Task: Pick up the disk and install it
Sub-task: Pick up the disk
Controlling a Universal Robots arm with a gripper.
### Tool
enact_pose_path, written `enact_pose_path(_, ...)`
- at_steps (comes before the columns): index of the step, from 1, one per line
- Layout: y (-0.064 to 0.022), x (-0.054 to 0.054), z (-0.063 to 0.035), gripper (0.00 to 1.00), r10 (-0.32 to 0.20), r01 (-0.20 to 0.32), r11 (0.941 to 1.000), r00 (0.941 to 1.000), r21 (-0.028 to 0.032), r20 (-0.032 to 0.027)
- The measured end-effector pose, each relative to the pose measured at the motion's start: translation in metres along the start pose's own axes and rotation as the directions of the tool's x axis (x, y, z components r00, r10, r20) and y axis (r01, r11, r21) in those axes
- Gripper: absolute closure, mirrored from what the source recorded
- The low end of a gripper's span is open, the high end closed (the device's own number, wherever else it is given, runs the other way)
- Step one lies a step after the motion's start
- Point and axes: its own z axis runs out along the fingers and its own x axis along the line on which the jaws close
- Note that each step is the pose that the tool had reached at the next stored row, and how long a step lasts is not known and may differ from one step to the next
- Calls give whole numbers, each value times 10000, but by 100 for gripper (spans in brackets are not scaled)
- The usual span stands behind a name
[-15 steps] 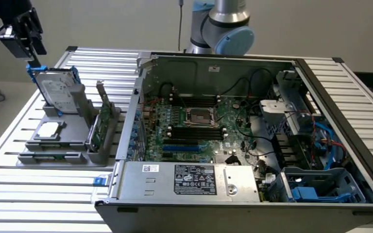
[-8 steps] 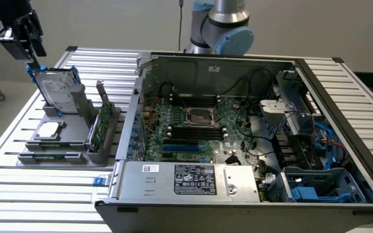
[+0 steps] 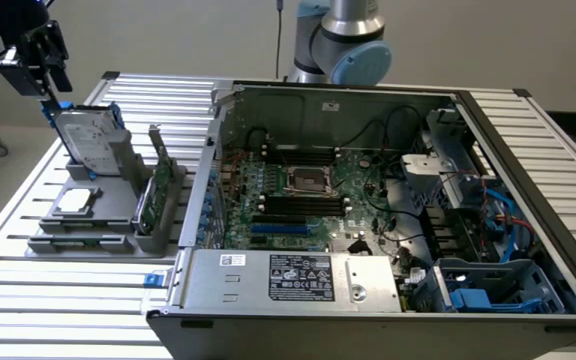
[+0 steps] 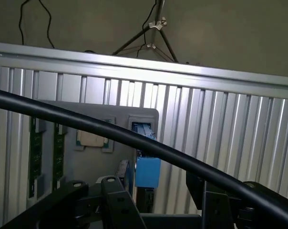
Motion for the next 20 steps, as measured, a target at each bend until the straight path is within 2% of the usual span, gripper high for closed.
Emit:
enact_pose_path(5, 1, 1, 53, 40, 74, -74, 10000, 9998, -4, -199)
enact_pose_path(8, 0, 3, 95, 40, 86, -86, 10000, 9996, -2, -270)
enact_pose_path(20, -4, 10, 305, 40, 95, -95, 10000, 9990, 1, -432)
